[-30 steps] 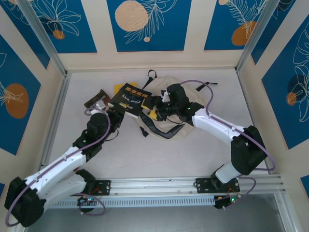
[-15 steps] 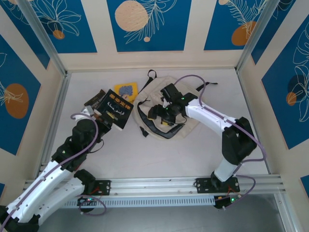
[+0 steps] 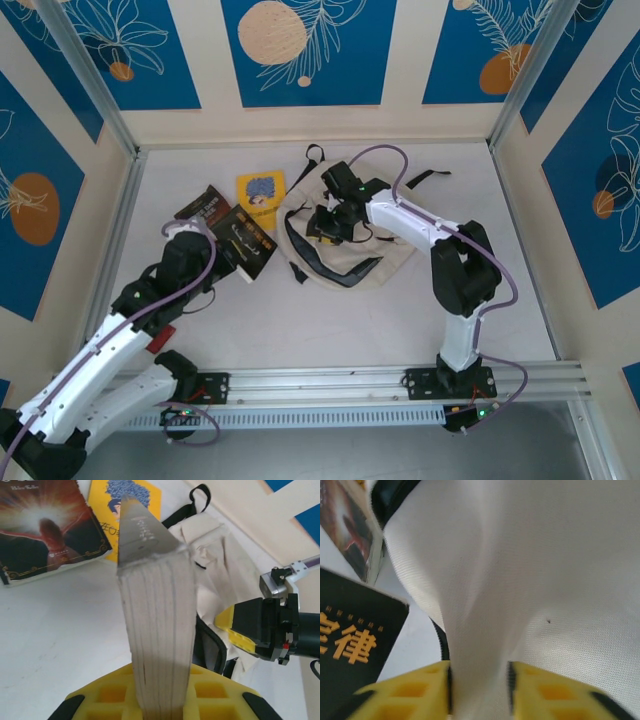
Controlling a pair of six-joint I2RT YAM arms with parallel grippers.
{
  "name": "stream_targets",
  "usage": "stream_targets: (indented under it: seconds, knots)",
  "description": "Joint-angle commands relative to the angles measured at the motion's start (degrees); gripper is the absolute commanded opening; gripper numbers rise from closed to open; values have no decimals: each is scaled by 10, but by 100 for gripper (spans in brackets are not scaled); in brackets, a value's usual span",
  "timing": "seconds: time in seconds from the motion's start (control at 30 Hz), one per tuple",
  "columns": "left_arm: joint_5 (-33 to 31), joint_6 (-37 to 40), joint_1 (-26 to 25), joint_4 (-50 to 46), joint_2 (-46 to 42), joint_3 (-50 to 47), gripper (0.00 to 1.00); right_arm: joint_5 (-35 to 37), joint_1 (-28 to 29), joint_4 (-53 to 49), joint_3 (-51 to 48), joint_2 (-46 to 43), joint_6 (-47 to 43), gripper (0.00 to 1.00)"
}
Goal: Pack the student bag
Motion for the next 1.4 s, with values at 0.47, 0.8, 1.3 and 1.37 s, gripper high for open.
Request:
stream_targets:
  seconds: [0.47,0.8,1.3,1.37]
  knots:
    - [337,-4,86,89,63,57,0,5,-49,-87,163,-65,-69,3]
    - [370,-48,77,229,114,12,0,-37,-57,-95,211,-61,-70,2]
    - [308,-102,17,421,284,48,0,-95,-73,-73,194,-77,-47,2]
    - [285,-107,2,438,314,58,0,-100,-77,-65,187,-82,-41,2]
